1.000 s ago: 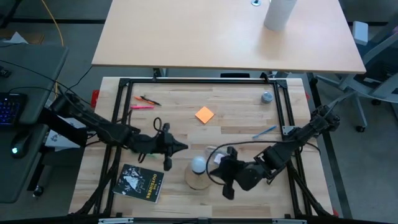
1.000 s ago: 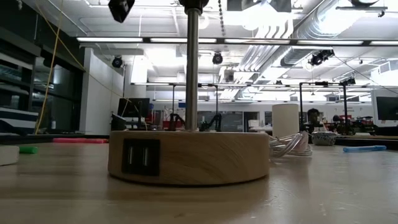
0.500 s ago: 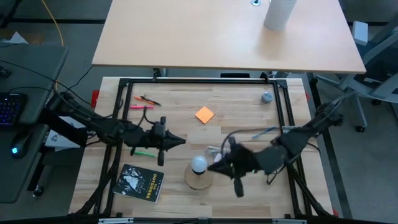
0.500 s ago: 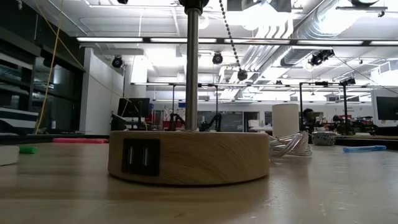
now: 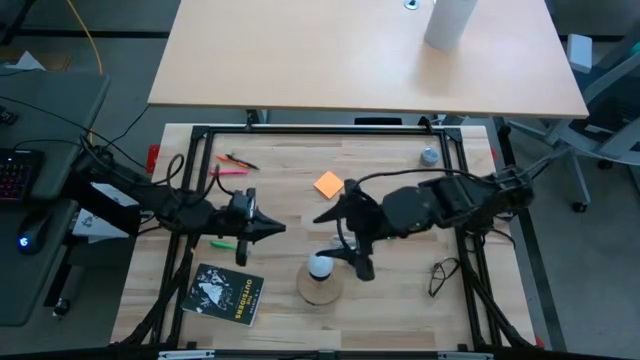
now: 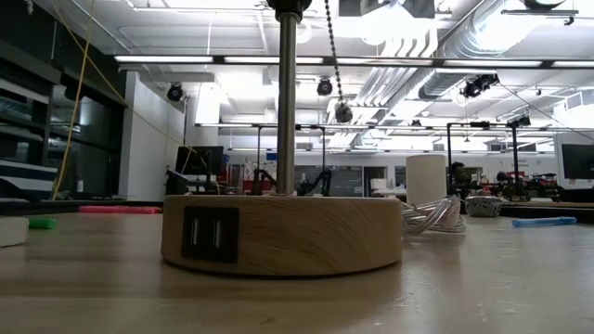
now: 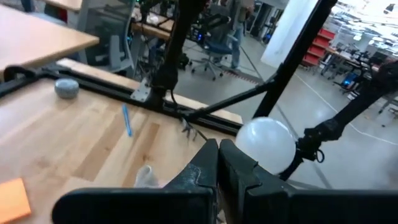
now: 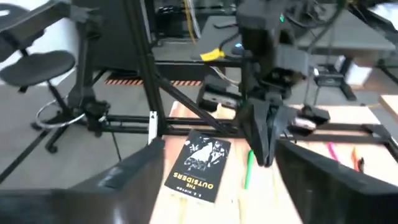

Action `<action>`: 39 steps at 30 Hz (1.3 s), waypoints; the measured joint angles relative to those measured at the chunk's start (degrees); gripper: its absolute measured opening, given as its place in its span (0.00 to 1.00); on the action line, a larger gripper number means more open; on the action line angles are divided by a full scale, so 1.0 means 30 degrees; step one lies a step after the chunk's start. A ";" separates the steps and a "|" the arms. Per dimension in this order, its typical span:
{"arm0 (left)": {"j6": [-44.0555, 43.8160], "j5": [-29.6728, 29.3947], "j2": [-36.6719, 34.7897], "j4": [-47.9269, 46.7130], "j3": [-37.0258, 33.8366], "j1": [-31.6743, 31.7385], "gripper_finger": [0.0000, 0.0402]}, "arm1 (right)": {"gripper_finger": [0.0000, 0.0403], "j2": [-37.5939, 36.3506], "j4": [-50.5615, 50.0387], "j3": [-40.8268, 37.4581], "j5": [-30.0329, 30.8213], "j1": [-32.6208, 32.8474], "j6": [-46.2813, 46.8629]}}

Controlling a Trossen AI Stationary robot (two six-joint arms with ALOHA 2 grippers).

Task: Screw lightbulb
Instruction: Remove the white lightbulb from the lamp

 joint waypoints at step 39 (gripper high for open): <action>-0.3467 -0.2806 0.1180 -0.3874 0.0015 -0.1221 0.00 | 0.83 0.4906 -0.8040 0.2405 -0.4046 -0.0596 -0.1796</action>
